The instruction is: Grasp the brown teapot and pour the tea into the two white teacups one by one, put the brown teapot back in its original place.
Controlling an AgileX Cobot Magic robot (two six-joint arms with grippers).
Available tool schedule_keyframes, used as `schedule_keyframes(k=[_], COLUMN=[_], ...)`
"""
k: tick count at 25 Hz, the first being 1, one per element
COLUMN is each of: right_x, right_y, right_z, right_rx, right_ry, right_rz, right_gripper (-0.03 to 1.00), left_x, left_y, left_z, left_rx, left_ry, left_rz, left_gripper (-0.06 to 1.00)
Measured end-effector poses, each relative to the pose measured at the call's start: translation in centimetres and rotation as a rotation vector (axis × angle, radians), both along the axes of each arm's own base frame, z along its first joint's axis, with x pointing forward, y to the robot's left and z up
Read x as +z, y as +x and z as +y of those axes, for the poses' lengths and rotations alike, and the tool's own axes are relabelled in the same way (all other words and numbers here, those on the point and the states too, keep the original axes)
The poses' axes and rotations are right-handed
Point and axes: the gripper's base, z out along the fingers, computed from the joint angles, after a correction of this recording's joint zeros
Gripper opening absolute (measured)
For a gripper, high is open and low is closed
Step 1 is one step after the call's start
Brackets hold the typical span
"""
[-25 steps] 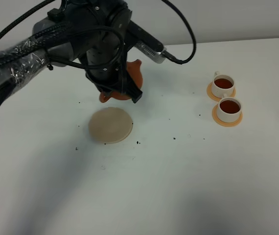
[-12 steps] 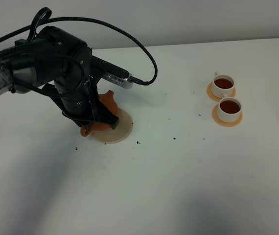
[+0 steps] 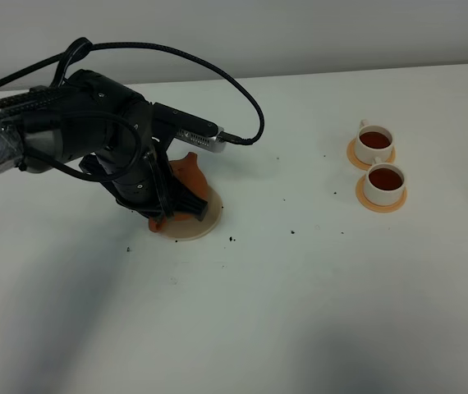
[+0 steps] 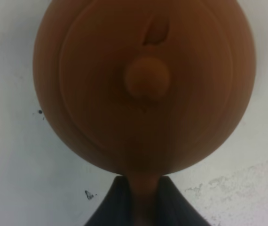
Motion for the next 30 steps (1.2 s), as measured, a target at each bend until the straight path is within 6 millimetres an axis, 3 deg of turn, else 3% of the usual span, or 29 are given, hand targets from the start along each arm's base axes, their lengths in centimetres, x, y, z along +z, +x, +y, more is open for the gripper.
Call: schedule_keyframes(k=[6, 20, 23, 30], right_x=[0.0, 0.0, 0.0, 0.0], right_y=[0.0, 0.0, 0.0, 0.0], right_z=[0.0, 0.0, 0.0, 0.0], right_rx=[0.0, 0.0, 0.0, 0.0], right_ry=[0.0, 0.0, 0.0, 0.0], right_rz=[0.0, 0.0, 0.0, 0.0], right_gripper=[0.37, 0.37, 0.37, 0.37], left_x=[-1.5, -1.6, -1.6, -1.3], left_y=[0.1, 0.2, 0.2, -0.4], left_z=[-0.2, 0.0, 0.0, 0.5], left_rx=[0.012, 0.014, 0.008, 0.018], left_ry=[0.001, 0.004, 0.015, 0.056], left_rz=[0.042, 0.042, 0.041, 0.096], left_gripper=[0.12, 0.13, 0.2, 0.49])
